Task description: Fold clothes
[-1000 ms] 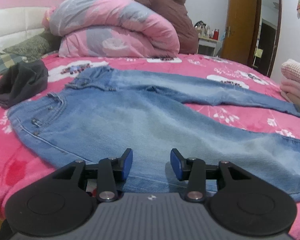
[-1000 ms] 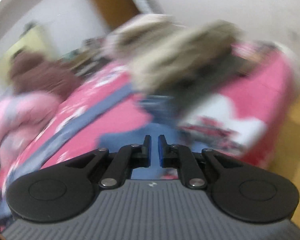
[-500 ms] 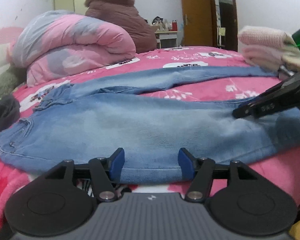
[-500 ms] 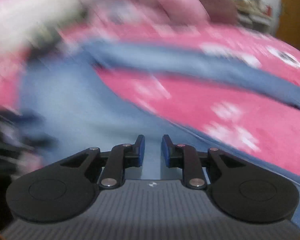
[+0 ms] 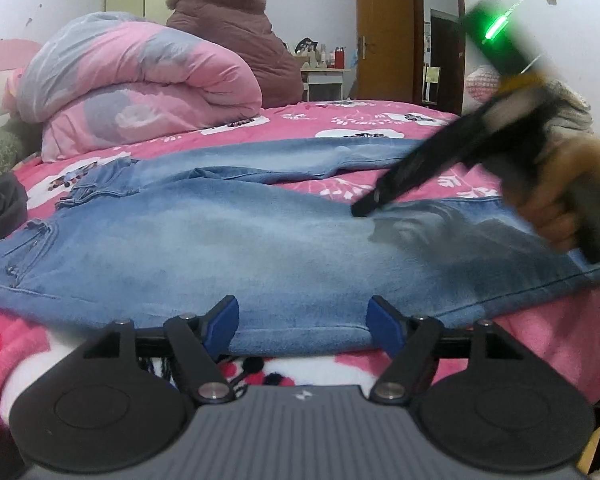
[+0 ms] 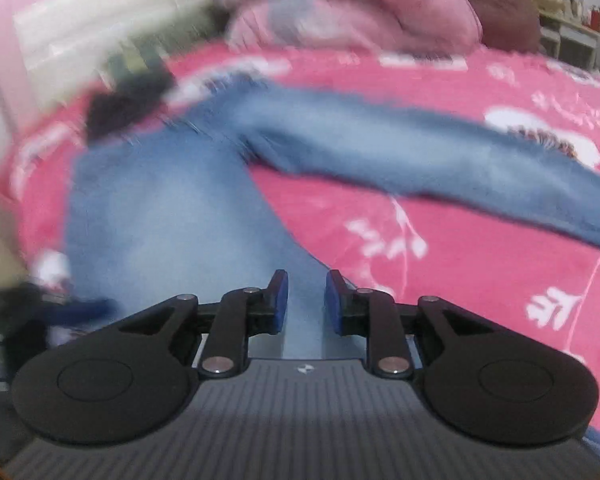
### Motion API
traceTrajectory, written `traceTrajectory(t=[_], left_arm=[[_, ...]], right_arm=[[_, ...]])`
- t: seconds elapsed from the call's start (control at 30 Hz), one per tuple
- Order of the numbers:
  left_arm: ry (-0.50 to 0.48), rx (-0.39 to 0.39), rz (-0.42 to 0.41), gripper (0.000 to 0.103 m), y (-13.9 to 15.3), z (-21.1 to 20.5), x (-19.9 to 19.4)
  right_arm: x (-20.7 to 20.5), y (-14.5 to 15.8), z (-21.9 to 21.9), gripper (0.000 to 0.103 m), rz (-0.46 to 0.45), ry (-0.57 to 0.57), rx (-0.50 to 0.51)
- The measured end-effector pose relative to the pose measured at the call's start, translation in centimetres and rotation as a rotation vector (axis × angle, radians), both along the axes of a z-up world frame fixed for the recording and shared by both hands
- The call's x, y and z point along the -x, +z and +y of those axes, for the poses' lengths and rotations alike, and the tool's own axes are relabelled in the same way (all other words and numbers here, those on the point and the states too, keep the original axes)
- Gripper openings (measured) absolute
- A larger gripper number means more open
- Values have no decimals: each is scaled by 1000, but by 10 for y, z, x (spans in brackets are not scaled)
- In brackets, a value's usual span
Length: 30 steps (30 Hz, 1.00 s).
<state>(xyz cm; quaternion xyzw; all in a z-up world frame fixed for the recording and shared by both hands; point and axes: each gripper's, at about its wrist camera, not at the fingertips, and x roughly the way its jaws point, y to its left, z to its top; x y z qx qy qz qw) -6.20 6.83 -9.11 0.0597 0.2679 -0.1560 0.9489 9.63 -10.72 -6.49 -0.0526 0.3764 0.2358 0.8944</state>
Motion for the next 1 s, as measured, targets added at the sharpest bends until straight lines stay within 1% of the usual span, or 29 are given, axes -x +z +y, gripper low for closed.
traceTrajectory(t=[0.03,0.07,0.1,0.13,0.17,0.3,0.33,0.4,0.43,0.47,0.53,0.57,0.63,0.7,0.77,0.83,1.0], left_arm=[[-7,1,2,77,0,1,1],[-11,-2,1,78,-1,1,2],[-14,-5,-3,79,-2,2,3],[-17,-9,-6,79,-2,2,4],[-19,-13,-9,79,-3,2,5],[-31,-20,-13,80,-4,3,6],[-32,-18,-13,80,-4,3,6],[-33,-15,-8,80,-3,4,5],[-33,-17,-3,80,-1,4,6],[-32,-20,2,80,0,4,6],[-28,-21,11,80,4,5,7],[-25,-20,14,80,6,6,8],[-17,-16,16,80,9,8,10],[-13,-14,12,80,13,8,10],[-8,-24,12,80,16,7,8],[-7,-41,9,80,19,4,8],[-14,-69,-22,80,31,-3,9]], right_arm=[[-11,-11,-5,20,6,-38,34],[-20,-13,-13,21,14,-69,9],[-24,-6,-21,21,29,-126,-22],[-27,1,-28,24,36,-173,-47],[-22,8,-28,24,13,-165,-50],[-3,15,-23,23,56,7,-114],[2,15,-24,23,61,36,-116],[2,-1,-36,22,22,-34,11],[2,-7,-43,23,1,-75,65],[3,-4,-54,27,-21,-143,79],[14,10,-71,28,-85,-251,103],[24,16,-72,28,-121,-233,77],[56,30,-75,28,-165,-144,-19],[84,28,-72,28,-182,-30,-69],[103,13,-74,31,-183,20,-26],[110,-9,-90,31,-160,-59,60],[137,-9,-117,31,-207,-111,-30]])
